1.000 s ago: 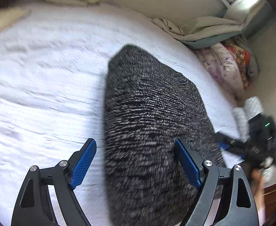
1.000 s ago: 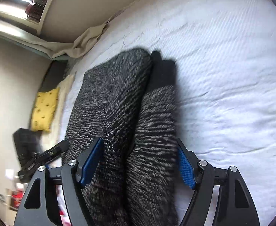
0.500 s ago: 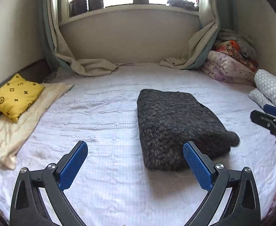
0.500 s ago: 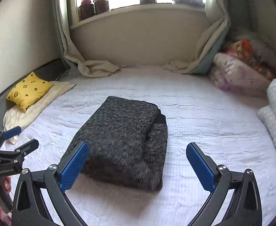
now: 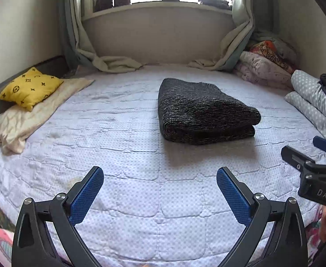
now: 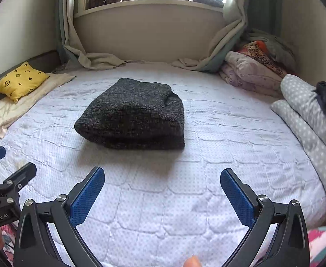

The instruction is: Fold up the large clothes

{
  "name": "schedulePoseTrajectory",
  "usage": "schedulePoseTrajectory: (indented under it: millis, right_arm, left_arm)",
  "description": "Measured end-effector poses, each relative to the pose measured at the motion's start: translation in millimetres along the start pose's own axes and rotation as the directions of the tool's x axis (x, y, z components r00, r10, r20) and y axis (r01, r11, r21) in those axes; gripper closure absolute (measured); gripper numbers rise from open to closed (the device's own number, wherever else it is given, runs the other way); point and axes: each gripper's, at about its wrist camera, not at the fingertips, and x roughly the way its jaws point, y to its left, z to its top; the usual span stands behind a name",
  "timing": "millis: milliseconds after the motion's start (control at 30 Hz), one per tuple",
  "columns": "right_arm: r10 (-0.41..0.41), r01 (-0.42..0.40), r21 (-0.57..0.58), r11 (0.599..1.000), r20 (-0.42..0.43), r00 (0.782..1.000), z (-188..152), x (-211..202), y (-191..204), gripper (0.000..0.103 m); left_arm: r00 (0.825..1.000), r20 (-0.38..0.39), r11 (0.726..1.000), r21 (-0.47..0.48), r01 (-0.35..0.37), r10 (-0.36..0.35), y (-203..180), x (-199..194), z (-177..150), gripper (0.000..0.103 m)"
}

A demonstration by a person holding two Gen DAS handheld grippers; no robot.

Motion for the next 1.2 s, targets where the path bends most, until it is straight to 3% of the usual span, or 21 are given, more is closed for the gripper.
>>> schedulePoseTrajectory:
  millis: [167,433,1200]
  right_arm:
    - [0.088,-0.087,0.068,0.994,-0.012,0.996,-19,-8,-3,0.000]
    - [0.071,-0.069,0.047,0.996,-0.040,0.997,-29,0,1,0.000]
    - [0.081,-0.077,0.048,0.996,-0.094,0.992,-32,23,-3,0.000]
  left_arm:
    - [0.998,0.028,0.998,0.037,-0.057,0.056,-6,-6,-8,0.000]
    - [0.996,0.004,0.993,0.076,-0.085,0.085,-12,4,-18,0.000]
    - [0.997,-0.023,0.997,0.029,-0.073,0.073,-9,15,-18,0.000]
